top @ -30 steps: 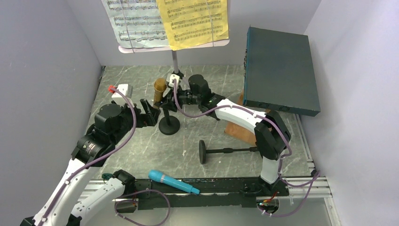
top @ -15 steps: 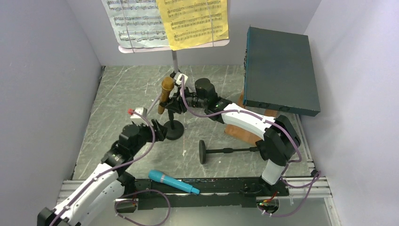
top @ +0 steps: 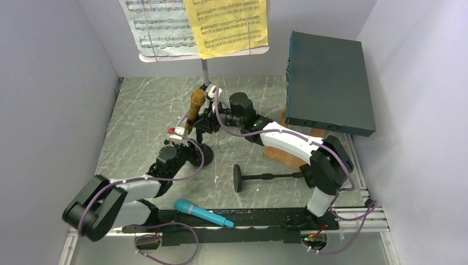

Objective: Set up the instrument practice props

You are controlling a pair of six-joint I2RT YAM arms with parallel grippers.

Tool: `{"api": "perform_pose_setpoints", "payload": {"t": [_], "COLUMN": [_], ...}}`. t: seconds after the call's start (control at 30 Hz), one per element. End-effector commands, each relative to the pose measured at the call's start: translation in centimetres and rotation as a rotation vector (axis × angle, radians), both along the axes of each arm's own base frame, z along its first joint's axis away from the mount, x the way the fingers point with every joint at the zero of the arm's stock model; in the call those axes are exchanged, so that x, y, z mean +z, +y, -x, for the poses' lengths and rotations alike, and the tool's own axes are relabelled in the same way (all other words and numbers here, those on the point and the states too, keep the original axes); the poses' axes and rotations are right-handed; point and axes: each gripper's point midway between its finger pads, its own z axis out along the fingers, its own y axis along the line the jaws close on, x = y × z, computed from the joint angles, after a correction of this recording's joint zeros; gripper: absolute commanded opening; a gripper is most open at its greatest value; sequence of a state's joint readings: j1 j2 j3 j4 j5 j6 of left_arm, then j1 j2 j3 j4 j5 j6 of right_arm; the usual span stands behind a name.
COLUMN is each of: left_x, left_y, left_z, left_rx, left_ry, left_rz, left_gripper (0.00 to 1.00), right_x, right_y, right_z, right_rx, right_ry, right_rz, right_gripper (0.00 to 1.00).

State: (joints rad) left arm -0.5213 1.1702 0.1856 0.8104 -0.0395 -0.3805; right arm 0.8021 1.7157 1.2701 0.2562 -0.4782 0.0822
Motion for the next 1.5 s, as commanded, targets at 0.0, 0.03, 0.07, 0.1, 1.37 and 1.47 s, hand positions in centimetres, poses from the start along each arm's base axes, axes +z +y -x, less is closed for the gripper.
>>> {"api": "perform_pose_setpoints", "payload": {"t": [0.0, 0.03, 0.07, 0.1, 1.37, 1.47], "left_x": [3.2, 2.4, 1.9, 1.3, 12.2, 13.7], "left_y": [0.3, 0.8, 1.1, 1.3, 3.3, 3.5], "left_z": [-2.5, -2.6, -2.6, -2.5, 9.1, 9.2], "left_rx": [0.087, 0.115, 0.13, 0.136, 0.07, 0.095], "left_ry": [-0.173, -0.161, -0.163, -0.165, 0.233, 0.274], "left_rz": [0.045, 0.039, 0.033, 0.024, 0.286, 0.287], "left_gripper": [0.47, 0.44, 0.42, 0.4, 0.99, 1.0], "right_x": [8.6, 9.3, 9.9, 10.6, 8.0, 9.1], "right_y": [0.1, -0.1, -0.3, -0.5, -1.4, -2.5], "right_z": [1.3, 1.3, 1.3, 1.4, -4.0, -2.9], "right_rx": [0.028, 0.02, 0.016, 0.012, -0.251, -0.285], "right_ry": [-0.106, -0.116, -0.127, -0.144, -0.298, -0.273], "right_rz": [-0.184, -0.191, -0.196, -0.203, 0.113, 0.136], "right_gripper": [0.14, 0.14, 0.14, 0.13, 0.78, 0.92]}}
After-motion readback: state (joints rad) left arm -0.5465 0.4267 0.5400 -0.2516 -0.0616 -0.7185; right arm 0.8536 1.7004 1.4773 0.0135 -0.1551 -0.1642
